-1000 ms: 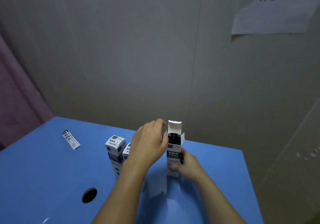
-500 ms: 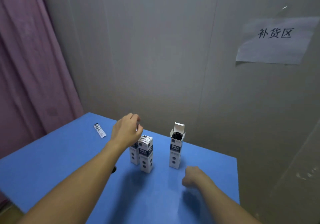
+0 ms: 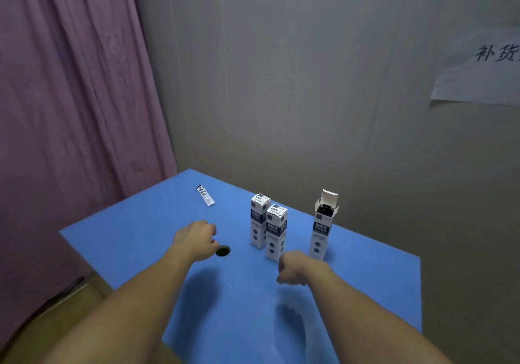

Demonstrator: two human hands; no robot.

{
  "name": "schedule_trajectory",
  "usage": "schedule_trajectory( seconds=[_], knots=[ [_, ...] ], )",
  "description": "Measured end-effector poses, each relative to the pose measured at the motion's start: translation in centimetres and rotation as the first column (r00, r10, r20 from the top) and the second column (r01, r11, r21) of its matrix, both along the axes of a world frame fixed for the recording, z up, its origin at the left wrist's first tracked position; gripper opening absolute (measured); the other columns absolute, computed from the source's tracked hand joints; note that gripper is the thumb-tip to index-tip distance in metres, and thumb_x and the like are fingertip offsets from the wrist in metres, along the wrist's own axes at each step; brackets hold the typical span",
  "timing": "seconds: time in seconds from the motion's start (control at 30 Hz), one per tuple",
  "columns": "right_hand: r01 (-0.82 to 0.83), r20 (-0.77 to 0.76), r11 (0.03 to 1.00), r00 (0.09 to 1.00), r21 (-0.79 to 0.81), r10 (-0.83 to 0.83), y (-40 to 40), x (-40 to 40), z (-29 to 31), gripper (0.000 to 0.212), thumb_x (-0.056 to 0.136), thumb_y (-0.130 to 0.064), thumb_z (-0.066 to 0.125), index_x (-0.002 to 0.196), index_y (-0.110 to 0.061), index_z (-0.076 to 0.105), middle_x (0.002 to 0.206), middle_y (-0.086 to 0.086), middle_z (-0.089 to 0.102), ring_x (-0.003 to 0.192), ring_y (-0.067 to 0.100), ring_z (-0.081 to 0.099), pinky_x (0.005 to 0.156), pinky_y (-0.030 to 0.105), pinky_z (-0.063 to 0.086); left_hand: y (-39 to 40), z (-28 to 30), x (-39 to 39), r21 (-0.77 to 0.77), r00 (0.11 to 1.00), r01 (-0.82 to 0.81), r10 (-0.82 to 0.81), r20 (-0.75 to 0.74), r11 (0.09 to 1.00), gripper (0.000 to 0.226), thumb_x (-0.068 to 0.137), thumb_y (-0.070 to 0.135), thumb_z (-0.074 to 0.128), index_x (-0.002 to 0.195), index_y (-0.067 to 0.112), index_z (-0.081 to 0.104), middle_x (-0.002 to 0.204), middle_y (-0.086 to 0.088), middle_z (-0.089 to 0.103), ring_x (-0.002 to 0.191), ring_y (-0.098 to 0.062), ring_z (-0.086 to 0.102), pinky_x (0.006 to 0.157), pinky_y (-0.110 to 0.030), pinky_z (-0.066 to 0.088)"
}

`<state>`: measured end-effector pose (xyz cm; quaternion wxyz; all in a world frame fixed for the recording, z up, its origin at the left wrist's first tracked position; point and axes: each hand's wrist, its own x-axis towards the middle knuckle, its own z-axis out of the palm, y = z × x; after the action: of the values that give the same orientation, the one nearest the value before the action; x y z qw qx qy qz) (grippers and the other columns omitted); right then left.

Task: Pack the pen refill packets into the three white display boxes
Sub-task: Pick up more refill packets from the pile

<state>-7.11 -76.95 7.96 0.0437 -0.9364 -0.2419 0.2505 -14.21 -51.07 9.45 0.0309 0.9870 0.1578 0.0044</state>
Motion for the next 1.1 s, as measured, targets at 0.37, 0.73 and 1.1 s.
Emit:
schedule_trajectory(
  seconds=[0.37,0.73,1.1],
  knots=[
    [0.019,0.049,1.0,0.999,0.015,-0.019,10.9,-3.0,-0.1,0.031,0.095,-0.023,0.051,0.123,-0.01,0.053,0.122,0.008,0.052,0.106,0.027,0.058,0.088,0.037,0.052,9.8,-1.8,-3.8,-0.02,0.994,0.014,-0.016,-0.107,1.0,0.038,0.094,0.034,0.048,0.13,0.025,0.055,0.132,0.004,0.053,0.118,-0.02,0.055,0.09,-0.033,0.046],
    [0.099,0.126,0.994,0.987,0.045,-0.104,20.7,-4.1,-0.4,0.019,0.097,-0.022,0.046,0.113,-0.012,0.047,0.105,0.005,0.044,0.091,0.025,0.052,0.074,0.034,0.045,18.7,-2.1,-4.6,-0.035,0.991,0.045,-0.049,-0.127,0.998,0.039,0.094,0.029,0.048,0.132,0.023,0.055,0.135,0.001,0.053,0.12,-0.022,0.055,0.091,-0.033,0.046],
    [0.143,0.13,0.99,0.982,-0.02,-0.139,26.3,1.8,-1.4,0.031,0.094,-0.015,0.042,0.121,-0.01,0.055,0.123,0.007,0.056,0.109,0.026,0.06,0.083,0.033,0.05,24.5,-3.4,1.4,-0.06,0.987,0.055,-0.064,-0.147,0.997,0.04,0.095,0.029,0.047,0.133,0.022,0.055,0.137,-0.001,0.053,0.122,-0.023,0.055,0.095,-0.034,0.047]
  ],
)
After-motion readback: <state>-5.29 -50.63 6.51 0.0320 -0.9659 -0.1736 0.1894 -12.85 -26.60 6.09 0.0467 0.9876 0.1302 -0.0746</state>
